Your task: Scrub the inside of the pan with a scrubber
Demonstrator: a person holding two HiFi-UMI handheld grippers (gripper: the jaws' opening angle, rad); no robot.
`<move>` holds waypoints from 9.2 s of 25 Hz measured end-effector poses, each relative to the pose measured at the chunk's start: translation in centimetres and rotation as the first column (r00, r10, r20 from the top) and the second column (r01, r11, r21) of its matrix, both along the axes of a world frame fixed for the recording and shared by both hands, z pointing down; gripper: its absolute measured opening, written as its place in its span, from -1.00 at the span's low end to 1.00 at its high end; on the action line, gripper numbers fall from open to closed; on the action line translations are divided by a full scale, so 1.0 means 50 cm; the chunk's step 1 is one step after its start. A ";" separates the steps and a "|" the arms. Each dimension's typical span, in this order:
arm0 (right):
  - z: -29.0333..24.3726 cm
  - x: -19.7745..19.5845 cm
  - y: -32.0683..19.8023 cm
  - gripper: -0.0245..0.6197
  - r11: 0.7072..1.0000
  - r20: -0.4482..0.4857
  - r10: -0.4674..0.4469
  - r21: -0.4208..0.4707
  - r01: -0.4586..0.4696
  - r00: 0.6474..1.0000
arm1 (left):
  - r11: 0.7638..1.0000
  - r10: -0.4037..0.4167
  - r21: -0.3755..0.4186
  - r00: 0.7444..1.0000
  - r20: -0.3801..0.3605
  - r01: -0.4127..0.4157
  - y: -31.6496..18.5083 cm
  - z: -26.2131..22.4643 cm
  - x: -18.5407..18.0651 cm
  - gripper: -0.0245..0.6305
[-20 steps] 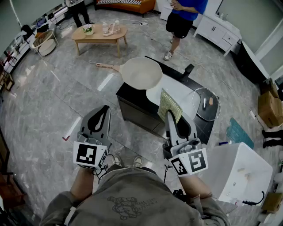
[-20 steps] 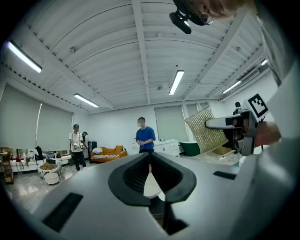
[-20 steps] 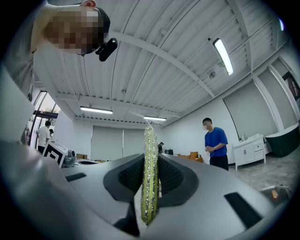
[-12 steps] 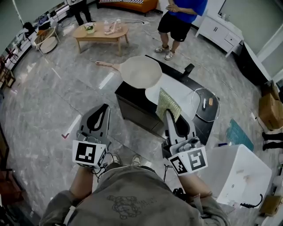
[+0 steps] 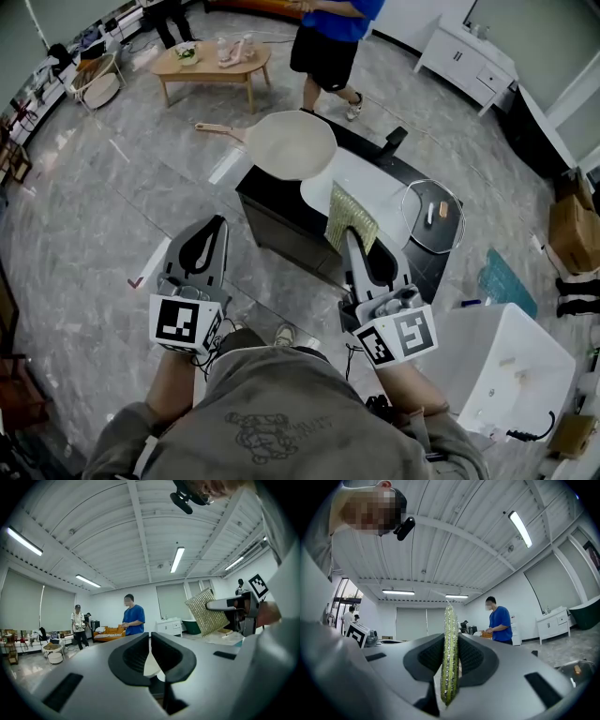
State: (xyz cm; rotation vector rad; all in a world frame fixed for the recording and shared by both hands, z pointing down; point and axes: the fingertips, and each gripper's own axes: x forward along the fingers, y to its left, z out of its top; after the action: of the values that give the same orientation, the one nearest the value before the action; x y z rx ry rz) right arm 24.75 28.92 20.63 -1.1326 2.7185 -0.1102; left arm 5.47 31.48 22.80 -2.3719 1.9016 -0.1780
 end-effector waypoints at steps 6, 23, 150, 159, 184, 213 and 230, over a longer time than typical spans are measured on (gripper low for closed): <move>0.012 0.012 0.001 -0.70 1.000 0.007 0.001 -0.010 -0.001 1.000 | 1.000 0.003 -0.008 1.000 0.018 -0.003 0.010 0.007 0.015 -0.84; 0.027 -0.017 -0.079 -0.70 1.000 0.003 -0.013 0.012 0.013 1.000 | 1.000 -0.024 0.015 0.999 0.033 0.023 -0.054 0.025 -0.018 -0.84; 0.740 -0.558 -0.849 -0.70 0.913 -0.577 -0.302 -0.405 0.056 0.759 | 0.375 0.924 -0.891 0.184 0.336 -0.256 -0.816 0.741 -0.357 -0.34; 0.737 -0.587 -0.696 -0.70 0.756 -0.535 -0.650 -0.527 0.388 0.540 | 0.387 0.918 -0.889 0.186 0.349 -0.245 -0.818 0.741 -0.358 -0.34; 0.573 -0.351 -0.864 -0.70 0.960 -0.820 -0.216 -0.276 -0.036 0.530 | 0.415 0.904 -0.880 0.212 0.371 -0.231 -0.824 0.742 -0.359 -0.34; 0.852 -0.409 -0.849 -0.69 0.912 -0.891 -0.378 -0.405 -0.065 0.252 | 0.448 0.891 -0.856 0.214 0.402 -0.257 -0.827 0.739 -0.361 -0.35; 0.827 -0.440 -0.606 -0.69 0.466 -0.419 -0.863 -0.876 0.125 0.281 | 0.459 0.884 -0.849 0.232 0.407 -0.260 -0.829 0.740 -0.353 -0.35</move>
State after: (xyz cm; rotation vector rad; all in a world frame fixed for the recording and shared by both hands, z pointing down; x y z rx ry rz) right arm 2.74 -1.37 61.98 -0.0127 4.1215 -1.1287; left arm -12.16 -9.95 59.81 -2.3493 0.2657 -1.7657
